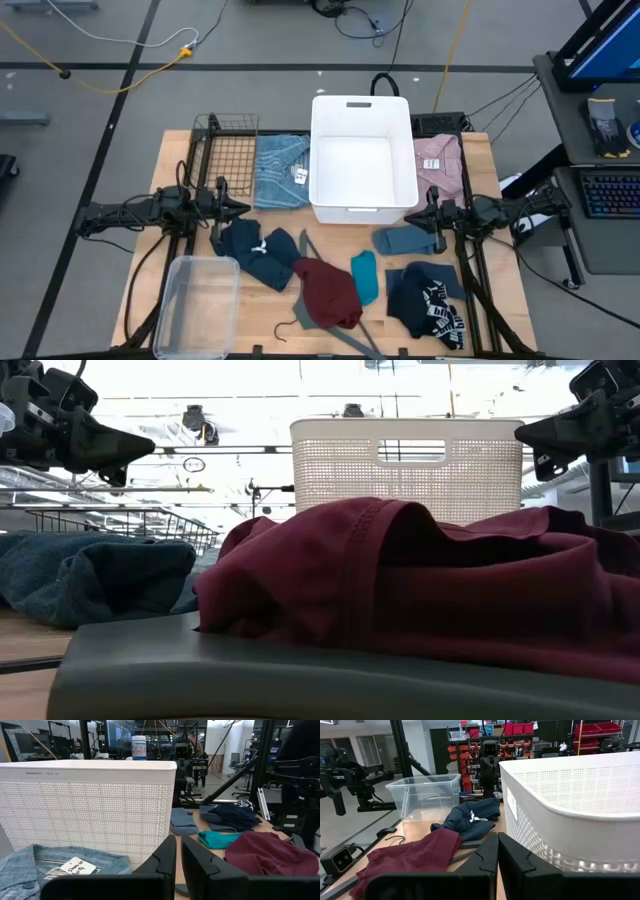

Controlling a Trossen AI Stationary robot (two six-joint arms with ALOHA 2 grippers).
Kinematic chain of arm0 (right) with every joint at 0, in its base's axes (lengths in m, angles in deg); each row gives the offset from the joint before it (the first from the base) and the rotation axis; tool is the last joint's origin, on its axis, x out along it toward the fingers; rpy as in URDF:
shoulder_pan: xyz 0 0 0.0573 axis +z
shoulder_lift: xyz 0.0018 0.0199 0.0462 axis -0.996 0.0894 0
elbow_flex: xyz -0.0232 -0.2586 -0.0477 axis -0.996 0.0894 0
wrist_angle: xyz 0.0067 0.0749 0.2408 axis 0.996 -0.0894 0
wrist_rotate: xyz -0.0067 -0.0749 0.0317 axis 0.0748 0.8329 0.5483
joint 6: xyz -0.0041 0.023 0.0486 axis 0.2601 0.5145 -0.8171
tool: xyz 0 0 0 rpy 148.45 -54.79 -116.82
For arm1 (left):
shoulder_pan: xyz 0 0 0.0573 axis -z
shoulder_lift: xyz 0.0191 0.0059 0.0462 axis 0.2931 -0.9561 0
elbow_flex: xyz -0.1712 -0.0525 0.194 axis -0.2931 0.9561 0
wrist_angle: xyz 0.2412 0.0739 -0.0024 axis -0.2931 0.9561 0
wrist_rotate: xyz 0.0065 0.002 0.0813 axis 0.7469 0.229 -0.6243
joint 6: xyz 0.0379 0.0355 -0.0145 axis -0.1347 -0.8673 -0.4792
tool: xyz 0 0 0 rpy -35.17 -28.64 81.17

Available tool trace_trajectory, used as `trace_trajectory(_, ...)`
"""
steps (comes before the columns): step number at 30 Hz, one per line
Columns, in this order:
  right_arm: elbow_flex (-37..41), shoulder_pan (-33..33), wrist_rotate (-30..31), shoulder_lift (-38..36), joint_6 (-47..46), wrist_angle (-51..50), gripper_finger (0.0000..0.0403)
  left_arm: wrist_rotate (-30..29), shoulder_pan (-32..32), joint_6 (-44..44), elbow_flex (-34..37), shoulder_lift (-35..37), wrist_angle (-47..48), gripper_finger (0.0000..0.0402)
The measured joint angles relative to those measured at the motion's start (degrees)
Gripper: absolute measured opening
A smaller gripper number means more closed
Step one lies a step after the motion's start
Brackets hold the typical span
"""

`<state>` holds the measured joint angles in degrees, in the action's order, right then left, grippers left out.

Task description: Pick & Place Cloths

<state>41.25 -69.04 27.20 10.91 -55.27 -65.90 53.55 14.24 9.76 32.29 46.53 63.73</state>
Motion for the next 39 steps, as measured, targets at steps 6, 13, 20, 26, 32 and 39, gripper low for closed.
trace_trajectory(6, 0.0, 0.0, 0.0, 0.0, 0.0, 0.0, 0.0004, 0.0, 0.0, 0.0, 0.0, 0.0, 0.0, 0.0031)
trace_trajectory(13, 0.0, 0.0, 0.0, 0.0, 0.0, 0.0, 0.0004, 0.0, 0.0, 0.0, 0.0, 0.0, 0.0, 0.0031)
trace_trajectory(20, 0.0, 0.0, 0.0, 0.0, 0.0, 0.0, 0.0004, 0.0, 0.0, 0.0, 0.0, 0.0, 0.0, 0.0031)
trace_trajectory(26, 0.0, 0.0, 0.0, 0.0, 0.0, 0.0, 0.0004, 0.0, 0.0, 0.0, 0.0, 0.0, 0.0, 0.0031)
trace_trajectory(32, 0.0, 0.0, 0.0, 0.0, 0.0, 0.0, 0.0004, 0.0, 0.0, 0.0, 0.0, 0.0, 0.0, 0.0031)
trace_trajectory(39, 0.0, 0.0, 0.0, 0.0, -2.6, 0.0, 0.0004, 0.0, 0.0, 0.0, 0.0, 0.0, 0.0, 0.0031)
